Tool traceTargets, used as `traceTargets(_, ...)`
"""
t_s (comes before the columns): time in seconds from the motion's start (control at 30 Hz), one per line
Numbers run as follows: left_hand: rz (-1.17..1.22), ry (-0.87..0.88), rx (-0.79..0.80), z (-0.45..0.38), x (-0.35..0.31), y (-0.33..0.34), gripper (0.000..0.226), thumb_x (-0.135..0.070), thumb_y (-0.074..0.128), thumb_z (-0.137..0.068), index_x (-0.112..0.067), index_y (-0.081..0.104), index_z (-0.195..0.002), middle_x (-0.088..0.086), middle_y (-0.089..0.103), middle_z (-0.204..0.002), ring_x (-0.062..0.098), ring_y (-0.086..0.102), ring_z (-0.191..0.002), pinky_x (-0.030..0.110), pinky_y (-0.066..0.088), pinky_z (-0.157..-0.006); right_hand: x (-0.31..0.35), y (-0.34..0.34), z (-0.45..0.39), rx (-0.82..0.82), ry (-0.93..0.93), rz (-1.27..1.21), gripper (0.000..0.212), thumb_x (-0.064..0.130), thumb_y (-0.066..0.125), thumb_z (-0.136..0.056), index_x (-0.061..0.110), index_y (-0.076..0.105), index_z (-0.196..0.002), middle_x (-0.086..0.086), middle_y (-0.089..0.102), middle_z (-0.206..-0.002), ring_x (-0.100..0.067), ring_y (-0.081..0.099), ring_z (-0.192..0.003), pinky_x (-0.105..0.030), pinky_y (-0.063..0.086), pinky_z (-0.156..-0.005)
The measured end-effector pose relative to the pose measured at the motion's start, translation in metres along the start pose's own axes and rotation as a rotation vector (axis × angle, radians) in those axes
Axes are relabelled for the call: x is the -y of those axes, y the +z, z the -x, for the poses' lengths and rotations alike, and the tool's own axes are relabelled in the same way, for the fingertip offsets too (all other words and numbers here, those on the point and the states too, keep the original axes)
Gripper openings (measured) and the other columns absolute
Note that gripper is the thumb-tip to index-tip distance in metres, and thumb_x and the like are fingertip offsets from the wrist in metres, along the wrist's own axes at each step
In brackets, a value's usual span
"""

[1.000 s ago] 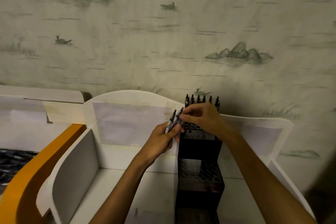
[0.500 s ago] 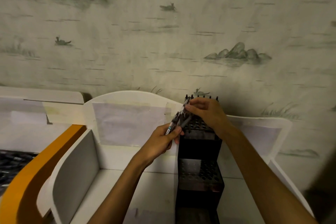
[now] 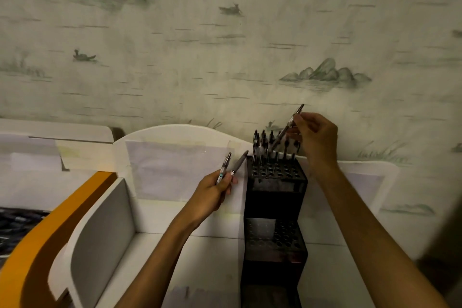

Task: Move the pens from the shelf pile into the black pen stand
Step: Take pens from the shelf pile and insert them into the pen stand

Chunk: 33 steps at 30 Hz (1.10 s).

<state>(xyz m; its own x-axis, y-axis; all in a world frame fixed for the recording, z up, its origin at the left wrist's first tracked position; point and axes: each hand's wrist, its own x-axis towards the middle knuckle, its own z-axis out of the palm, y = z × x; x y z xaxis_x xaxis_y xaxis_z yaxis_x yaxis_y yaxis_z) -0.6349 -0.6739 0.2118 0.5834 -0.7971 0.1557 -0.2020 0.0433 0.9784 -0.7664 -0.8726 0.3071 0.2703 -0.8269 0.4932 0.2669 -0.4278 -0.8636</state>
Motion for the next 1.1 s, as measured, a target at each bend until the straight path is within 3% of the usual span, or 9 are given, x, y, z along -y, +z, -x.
traceTargets(0.17,-0.022,0.043,-0.043,0.0,-0.002,-0.002,0.029,-0.038,0.042,-0.105,-0.016,0.061,-0.099,0.003,0.058,-0.074,0.006,0.044,-0.052,0.016,0.033,-0.045,-0.003,-0.001,0.002,0.044,-0.145,0.185,0.012,0.017,0.07,-0.089,0.01,0.072,-0.1,-0.002,0.074,-0.084,-0.013,0.073,-0.072,-0.035,0.061,-0.074)
traceTargets(0.3,-0.043,0.079,-0.028,0.002,-0.004,-0.001,0.029,-0.039,0.041,-0.105,-0.016,0.058,-0.104,-0.001,0.05,-0.07,0.005,0.041,-0.055,0.013,0.034,-0.048,-0.011,0.001,0.002,0.077,-0.197,0.244,0.016,0.018,0.072,-0.088,0.008,0.073,-0.1,-0.002,0.074,-0.085,-0.013,0.073,-0.074,-0.039,0.061,-0.076)
traceTargets(0.47,-0.06,0.073,-0.042,0.003,-0.002,0.001,0.021,-0.043,0.041,-0.104,-0.031,0.059,-0.107,-0.018,0.051,-0.069,-0.001,0.045,-0.057,0.011,0.035,-0.051,-0.021,0.003,0.005,0.107,-0.248,0.324,0.015,0.021,0.074,-0.086,0.013,0.074,-0.098,-0.001,0.075,-0.083,-0.014,0.072,-0.074,-0.042,0.061,-0.074)
traceTargets(0.57,-0.077,0.077,-0.048,0.002,-0.003,0.002,0.024,-0.044,0.041,-0.104,-0.031,0.058,-0.114,-0.021,0.055,-0.071,-0.004,0.051,-0.063,0.01,0.038,-0.058,-0.024,0.005,0.009,0.131,-0.245,0.351,0.018,0.022,0.075,-0.085,0.013,0.074,-0.101,0.0,0.075,-0.085,-0.013,0.072,-0.075,-0.041,0.061,-0.075)
traceTargets(0.67,-0.105,0.081,-0.047,0.0,-0.004,0.002,0.027,-0.044,0.04,-0.104,-0.029,0.059,-0.116,-0.022,0.057,-0.072,-0.004,0.053,-0.065,0.011,0.038,-0.064,-0.027,0.007,0.011,0.147,-0.241,0.372,0.019,0.021,0.075,-0.085,0.013,0.074,-0.102,0.0,0.075,-0.085,-0.012,0.072,-0.073,-0.039,0.061,-0.076)
traceTargets(0.83,-0.057,0.082,-0.067,-0.004,-0.004,-0.001,0.023,-0.037,0.043,-0.105,-0.023,0.062,-0.107,-0.014,0.053,-0.069,-0.001,0.046,-0.056,0.011,0.037,-0.05,-0.032,0.009,0.015,0.19,-0.257,0.461,0.021,0.022,0.075,-0.084,0.012,0.075,-0.102,0.001,0.075,-0.086,-0.009,0.07,-0.073,-0.034,0.06,-0.078)
traceTargets(1.1,-0.031,0.085,-0.088,-0.007,-0.002,-0.001,0.026,-0.038,0.045,-0.104,-0.022,0.065,-0.102,-0.007,0.054,-0.072,0.002,0.047,-0.061,0.013,0.038,-0.053,-0.044,0.007,0.023,0.246,-0.215,0.545,0.019,0.022,0.073,-0.086,0.012,0.075,-0.102,0.0,0.074,-0.088,-0.012,0.069,-0.077,-0.037,0.059,-0.082)
